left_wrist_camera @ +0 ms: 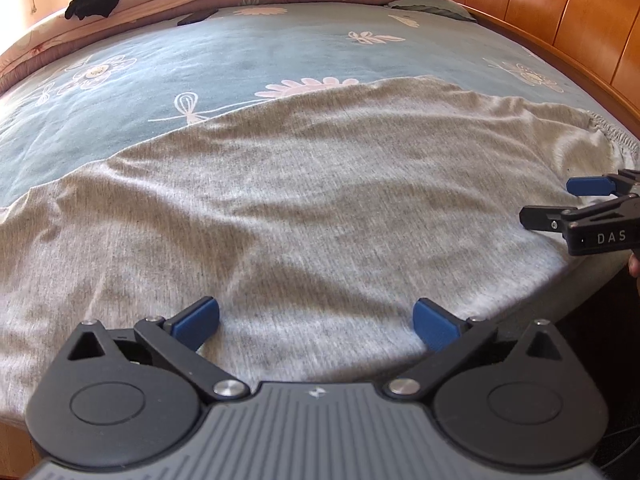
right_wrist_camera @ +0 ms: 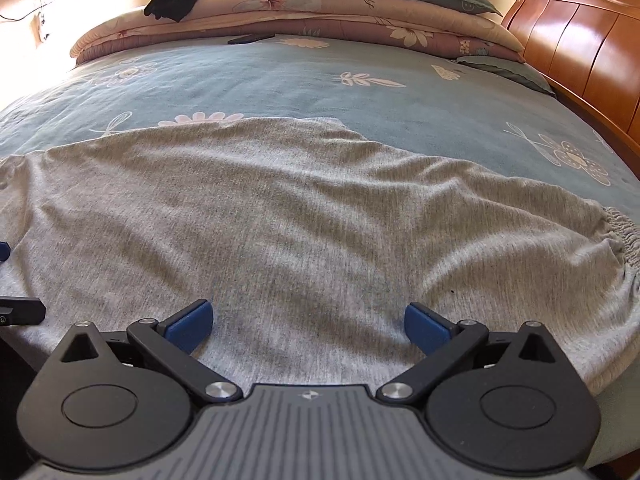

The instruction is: Fold clothes

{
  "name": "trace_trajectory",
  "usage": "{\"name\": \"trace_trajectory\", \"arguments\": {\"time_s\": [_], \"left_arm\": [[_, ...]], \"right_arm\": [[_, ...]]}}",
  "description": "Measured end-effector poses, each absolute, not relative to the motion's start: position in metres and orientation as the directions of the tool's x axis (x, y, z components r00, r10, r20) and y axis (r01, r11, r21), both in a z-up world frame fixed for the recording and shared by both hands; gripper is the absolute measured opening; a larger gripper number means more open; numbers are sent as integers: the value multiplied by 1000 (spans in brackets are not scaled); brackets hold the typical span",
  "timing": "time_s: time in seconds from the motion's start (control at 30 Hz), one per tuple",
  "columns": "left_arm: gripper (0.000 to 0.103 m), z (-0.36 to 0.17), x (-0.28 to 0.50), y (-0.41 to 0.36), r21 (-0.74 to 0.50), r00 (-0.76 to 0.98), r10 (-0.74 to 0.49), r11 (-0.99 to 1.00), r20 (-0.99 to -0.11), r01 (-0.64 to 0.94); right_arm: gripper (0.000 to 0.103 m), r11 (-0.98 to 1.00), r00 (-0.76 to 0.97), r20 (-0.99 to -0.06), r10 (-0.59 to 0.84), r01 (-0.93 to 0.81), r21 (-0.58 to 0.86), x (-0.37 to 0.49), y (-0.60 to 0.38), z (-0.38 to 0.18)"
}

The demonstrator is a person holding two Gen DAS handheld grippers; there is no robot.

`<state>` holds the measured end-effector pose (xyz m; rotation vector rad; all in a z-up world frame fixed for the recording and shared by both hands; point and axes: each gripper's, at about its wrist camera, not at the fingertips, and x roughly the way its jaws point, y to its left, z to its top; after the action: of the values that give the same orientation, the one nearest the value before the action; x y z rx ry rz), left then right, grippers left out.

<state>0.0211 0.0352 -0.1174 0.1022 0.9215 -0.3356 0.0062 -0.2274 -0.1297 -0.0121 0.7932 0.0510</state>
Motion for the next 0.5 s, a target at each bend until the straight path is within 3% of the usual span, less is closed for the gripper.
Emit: {"name": "trace_trajectory", "arguments": {"time_s": [0.1,0.2,0.37,0.5], "left_arm": [[102,-96,28,54,-70,621,-263,945,-738,318],[102,-85,57,66,-148,636,-312,943,-706,298],[102,-111,91,76,-351,542,-423,906,-726,237],[102,-120,57,95,-384,540,-449,893,-712,236]], "right_arm": [[103,997,699,-712,74,-43,62,4,-235,-133],[103,999,706,-707,30,-39,4,5,-226,-138],[103,1000,712,-702,15,-29,-8,5,-222,-139],[103,999,714,-699,32,-48,-2,3,-226,-140]]}}
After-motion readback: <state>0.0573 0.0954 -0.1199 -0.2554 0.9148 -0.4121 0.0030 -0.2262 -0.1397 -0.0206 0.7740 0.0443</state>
